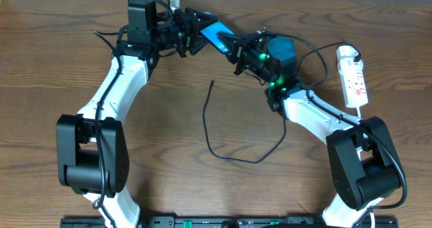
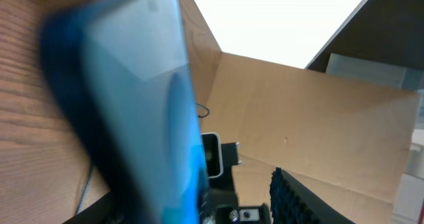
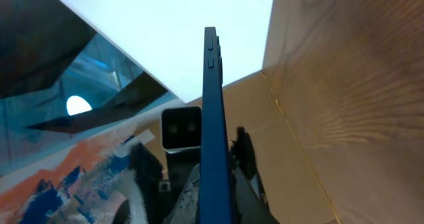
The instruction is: Plug charger to phone and switch on socket
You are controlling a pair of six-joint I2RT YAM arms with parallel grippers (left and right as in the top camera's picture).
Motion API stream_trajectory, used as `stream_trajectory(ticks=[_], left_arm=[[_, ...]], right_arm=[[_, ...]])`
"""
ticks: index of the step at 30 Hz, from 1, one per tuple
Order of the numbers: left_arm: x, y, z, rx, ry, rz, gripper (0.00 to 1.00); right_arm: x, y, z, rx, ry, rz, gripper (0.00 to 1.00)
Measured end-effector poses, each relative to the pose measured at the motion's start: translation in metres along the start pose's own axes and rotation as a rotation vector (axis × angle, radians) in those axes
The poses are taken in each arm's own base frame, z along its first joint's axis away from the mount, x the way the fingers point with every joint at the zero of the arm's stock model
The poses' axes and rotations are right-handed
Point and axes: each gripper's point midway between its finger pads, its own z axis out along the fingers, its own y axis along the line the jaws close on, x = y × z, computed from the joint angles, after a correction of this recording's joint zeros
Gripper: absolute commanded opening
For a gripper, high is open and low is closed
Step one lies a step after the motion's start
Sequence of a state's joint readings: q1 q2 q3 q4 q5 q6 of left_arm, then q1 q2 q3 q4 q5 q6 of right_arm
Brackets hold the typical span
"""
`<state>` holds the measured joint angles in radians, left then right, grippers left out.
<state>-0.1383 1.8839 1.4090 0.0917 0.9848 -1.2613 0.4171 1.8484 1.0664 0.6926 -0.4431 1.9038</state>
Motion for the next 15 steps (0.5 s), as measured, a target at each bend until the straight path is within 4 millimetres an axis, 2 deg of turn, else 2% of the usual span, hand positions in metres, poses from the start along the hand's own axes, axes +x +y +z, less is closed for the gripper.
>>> stream_trajectory(ticks=[15], left_arm=[[-0.012, 0.005, 0.0, -0.023, -0.069, -0.03, 0.36]], right_arm=[[0.003, -0.001, 0.002, 0.0, -0.003, -0.001, 0.01]])
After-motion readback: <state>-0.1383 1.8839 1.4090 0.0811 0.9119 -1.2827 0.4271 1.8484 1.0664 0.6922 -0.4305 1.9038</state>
